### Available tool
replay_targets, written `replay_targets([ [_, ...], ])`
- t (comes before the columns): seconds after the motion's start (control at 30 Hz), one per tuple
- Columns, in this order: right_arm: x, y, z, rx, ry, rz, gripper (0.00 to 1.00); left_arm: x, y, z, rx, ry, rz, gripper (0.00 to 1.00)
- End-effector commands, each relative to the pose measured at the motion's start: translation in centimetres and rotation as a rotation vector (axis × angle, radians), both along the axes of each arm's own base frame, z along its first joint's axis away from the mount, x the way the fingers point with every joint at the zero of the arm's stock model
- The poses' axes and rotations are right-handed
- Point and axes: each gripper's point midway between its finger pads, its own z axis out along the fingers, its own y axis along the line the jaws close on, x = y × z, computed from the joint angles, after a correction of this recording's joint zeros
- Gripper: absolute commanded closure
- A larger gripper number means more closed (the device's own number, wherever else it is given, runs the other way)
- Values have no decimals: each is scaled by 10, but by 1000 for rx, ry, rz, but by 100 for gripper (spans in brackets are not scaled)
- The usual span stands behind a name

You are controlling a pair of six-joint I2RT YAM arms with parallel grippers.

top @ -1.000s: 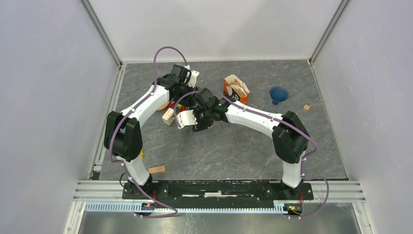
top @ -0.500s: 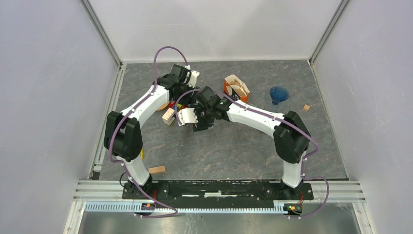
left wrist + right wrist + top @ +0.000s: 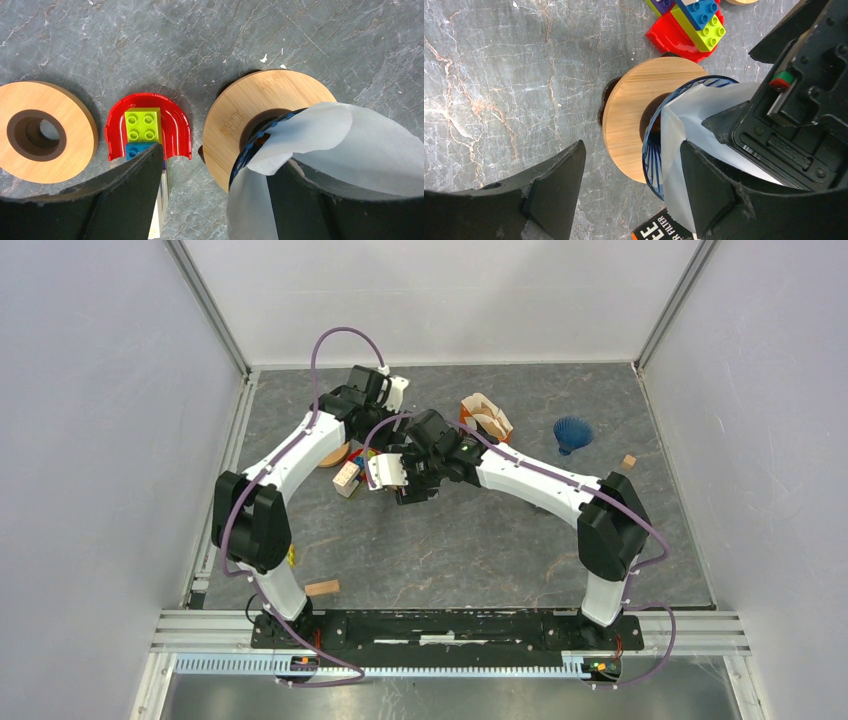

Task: Place the coffee filter in the dripper
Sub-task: Adjust the coffee filter in the coffee dripper.

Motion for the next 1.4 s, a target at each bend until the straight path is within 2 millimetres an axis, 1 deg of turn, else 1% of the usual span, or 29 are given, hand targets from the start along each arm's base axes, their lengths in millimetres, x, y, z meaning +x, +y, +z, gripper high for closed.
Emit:
replay_targets([
  [0.0,-2,2,23,59,-14,8,24,10,2,40,-19,-102,-12,19],
  [0.23,-2,0,16,38,-2,9,24,16,9,50,-31,-122,11,17],
  [0.37,-3,-2,7,20,12,13,25,18,11,47,-31,-113,11,17],
  [0.6,-8,-2,-10,-4,50,28,27,16,7,38,-49,-86,-5,16],
  [0.7,-10,-3,-17,-17,66,31,28,14,6,28,-44,-65,-8,17],
  [0.83,-12,-4,-26,-31,79,33,28,8,6,10,-37,-24,-17,18],
  [1.1,-7,-3,-37,-60,82,32,28,5,9,-20,-16,18,-18,18],
  [1.27,-6,-5,-44,-78,78,32,28,4,9,-30,-8,26,-29,19],
  [1.37,-5,-5,-44,-79,77,31,28,5,9,-30,-7,21,-33,19],
])
